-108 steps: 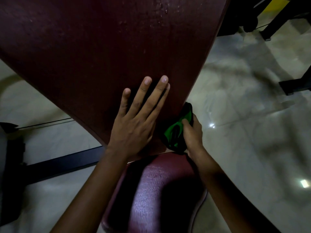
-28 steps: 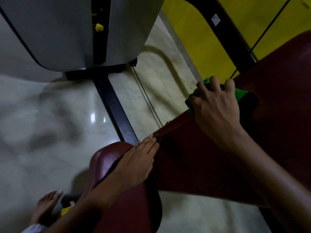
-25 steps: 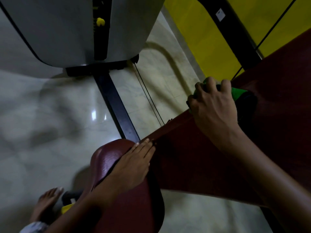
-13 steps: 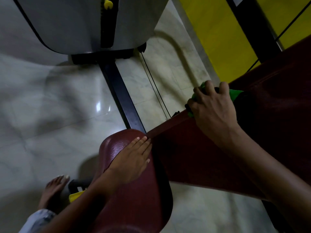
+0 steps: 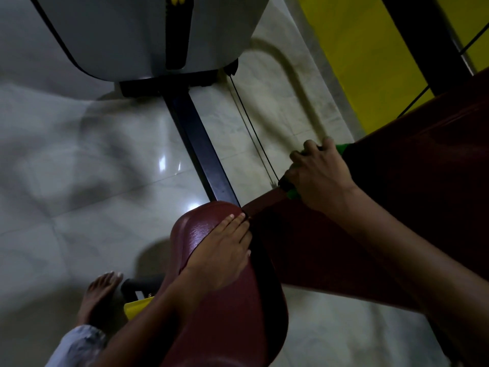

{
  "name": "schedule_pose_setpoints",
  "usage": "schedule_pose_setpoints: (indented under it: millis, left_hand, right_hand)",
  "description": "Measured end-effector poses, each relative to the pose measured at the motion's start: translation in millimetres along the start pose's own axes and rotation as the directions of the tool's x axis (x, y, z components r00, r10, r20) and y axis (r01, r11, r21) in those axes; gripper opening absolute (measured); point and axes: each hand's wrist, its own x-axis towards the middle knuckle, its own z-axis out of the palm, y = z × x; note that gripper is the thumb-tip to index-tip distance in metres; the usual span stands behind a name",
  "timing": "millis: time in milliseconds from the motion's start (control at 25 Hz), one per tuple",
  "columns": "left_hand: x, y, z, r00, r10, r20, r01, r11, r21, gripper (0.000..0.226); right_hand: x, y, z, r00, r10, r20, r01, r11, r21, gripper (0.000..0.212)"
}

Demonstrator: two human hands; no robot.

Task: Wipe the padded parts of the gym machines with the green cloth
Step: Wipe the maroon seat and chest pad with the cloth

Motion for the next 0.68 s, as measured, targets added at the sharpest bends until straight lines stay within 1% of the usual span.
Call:
schedule_pose_setpoints:
  millis: [40,120,280,400,520,600,680]
  left_hand:
    - [0,0,0,1.0,-0.001,0.008,0.001,1.0,-0.003,0.052]
    - [1,-1,0,1.0,-0.004,0.026,0.004,1.0,-0.008,0.052]
    - [1,0,0,0.999,0.003,0.051,-0.004,1.0,0.023,0.052]
    - [0,0,-1,0.998,0.01,0.056,-0.012,0.999,0.034,0.054]
    - [1,-1,-1,0.999,0.007,0.046,-0.008,1.0,0.03,0.052]
    - [1,-1,-1,0.999,0.001,0.04,-0.002,1.0,0.02,0.05]
    - [1,-2,-1,0.999,-0.002,0.049,0.001,1.0,0.009,0.049]
  right_hand:
    - [-1,0,0,1.0,0.002,0.011,-0.002,1.0,-0.017,0.037]
    - [8,-12,5,0.999,-0.046,0.021,0.046,0.998,-0.032,0.036]
    - [53,-56,26,0.986,-0.149,0.071,0.147,0.989,0.033,0.037]
    - [74,-83,38,0.97,-0.213,0.113,0.209,0.977,0.047,0.039]
    - [73,-75,35,0.975,-0.191,0.116,0.181,0.979,0.093,0.04]
    - [71,-66,34,0.979,-0.178,0.104,0.17,0.982,0.077,0.04]
    - [76,-66,37,0.975,-0.183,0.124,0.174,0.981,0.081,0.041]
